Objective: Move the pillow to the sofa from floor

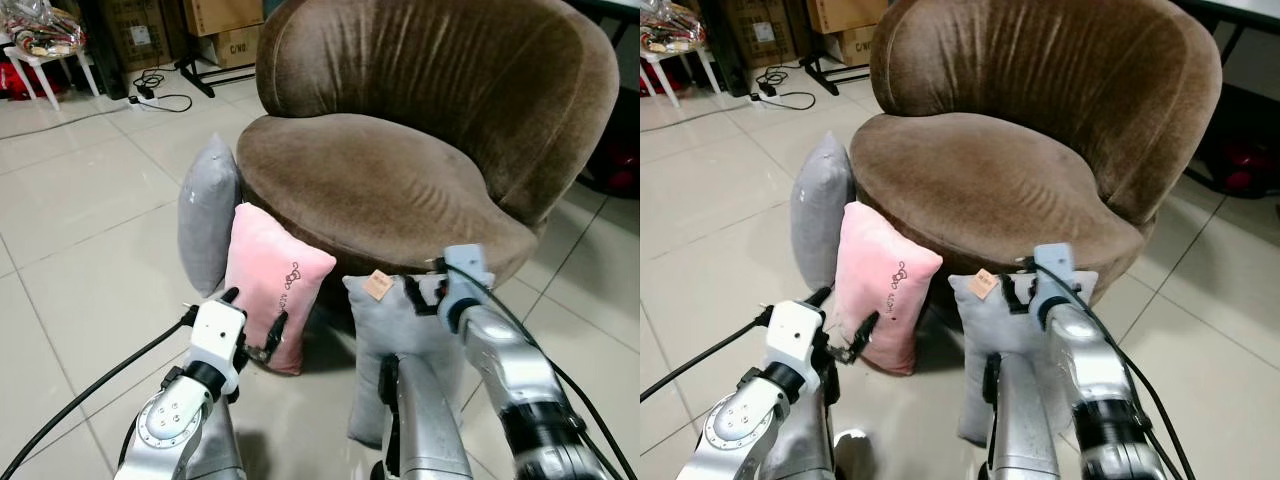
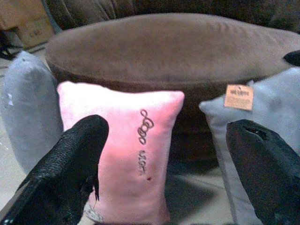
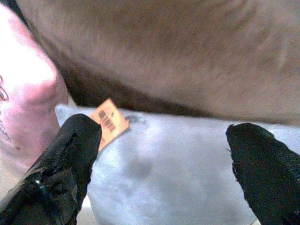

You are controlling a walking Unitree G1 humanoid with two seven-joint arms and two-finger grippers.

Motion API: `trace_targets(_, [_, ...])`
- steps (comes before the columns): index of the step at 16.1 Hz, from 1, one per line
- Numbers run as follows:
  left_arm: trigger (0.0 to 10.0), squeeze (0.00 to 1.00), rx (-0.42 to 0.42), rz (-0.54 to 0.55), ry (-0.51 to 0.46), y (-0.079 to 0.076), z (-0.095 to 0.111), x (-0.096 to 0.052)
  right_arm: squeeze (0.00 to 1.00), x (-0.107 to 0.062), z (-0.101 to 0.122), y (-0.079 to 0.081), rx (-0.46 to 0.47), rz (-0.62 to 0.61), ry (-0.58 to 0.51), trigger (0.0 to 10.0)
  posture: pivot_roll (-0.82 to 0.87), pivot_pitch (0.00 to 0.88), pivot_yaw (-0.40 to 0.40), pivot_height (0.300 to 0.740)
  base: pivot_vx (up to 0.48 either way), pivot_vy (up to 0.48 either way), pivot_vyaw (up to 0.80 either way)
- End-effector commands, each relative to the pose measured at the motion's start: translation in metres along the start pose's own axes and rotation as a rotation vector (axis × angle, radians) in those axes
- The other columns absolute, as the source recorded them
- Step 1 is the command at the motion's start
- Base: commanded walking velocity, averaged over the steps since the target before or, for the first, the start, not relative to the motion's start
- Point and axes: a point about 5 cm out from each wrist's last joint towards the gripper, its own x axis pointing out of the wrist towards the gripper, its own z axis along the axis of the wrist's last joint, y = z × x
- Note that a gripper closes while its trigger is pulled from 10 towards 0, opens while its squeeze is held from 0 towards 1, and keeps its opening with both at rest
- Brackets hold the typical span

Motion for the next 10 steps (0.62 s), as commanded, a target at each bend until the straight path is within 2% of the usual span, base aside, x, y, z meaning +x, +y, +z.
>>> trace_targets(1, [10.0, 0.0, 0.006, -0.04, -0.004, -0.003, 0.004, 0.0, 1.0, 0.005, -0.002, -0.002, 0.004, -0.012, 0.018, 10.0, -0.04, 0.0, -0.03, 0.449, 0.0, 0.0, 0.0])
trace_targets(3, [10.0, 0.0, -0.002, -0.113, 0.024, -0.003, 0.005, -0.007, 1.0, 0.017, -0.002, -0.001, -0.002, -0.066, 0.059, 10.0, -0.01, 0.0, -0.027, 0.449, 0.0, 0.0, 0.0])
trace_targets(4, [10.0, 0.0, -0.003, -0.144, 0.038, -0.004, 0.004, -0.011, 0.79, 0.022, -0.005, 0.0, 0.02, -0.085, 0.093, 10.0, 0.0, 0.0, -0.032, 0.449, 0.0, 0.0, 0.0])
trace_targets(5, [10.0, 0.0, -0.004, -0.152, 0.041, -0.005, 0.004, -0.012, 0.79, 0.023, -0.007, 0.001, 0.022, -0.089, 0.103, 10.0, 0.0, 0.0, -0.032, 0.449, 0.0, 0.0, 0.0])
trace_targets(6, [10.0, 0.0, -0.016, -0.161, 0.042, -0.004, 0.004, -0.015, 0.0, 0.025, -0.013, 0.003, 0.022, -0.103, 0.138, 10.0, 0.02, 0.0, -0.032, 0.449, 0.0, 0.0, 0.0])
trace_targets(7, [10.0, 0.0, -0.036, -0.161, 0.041, -0.003, 0.005, -0.021, 0.0, 0.027, -0.017, 0.006, 0.029, -0.124, 0.158, 10.0, 0.04, 0.0, -0.026, 0.449, 0.0, 0.0, 0.0])
trace_targets(10, [10.0, 0.0, -0.017, -0.201, 0.065, -0.001, 0.009, -0.031, 0.0, 0.03, -0.017, 0.011, 0.037, -0.179, 0.161, 10.0, 0.09, 0.047, -0.029, 0.449, 0.0, 0.0, 0.0])
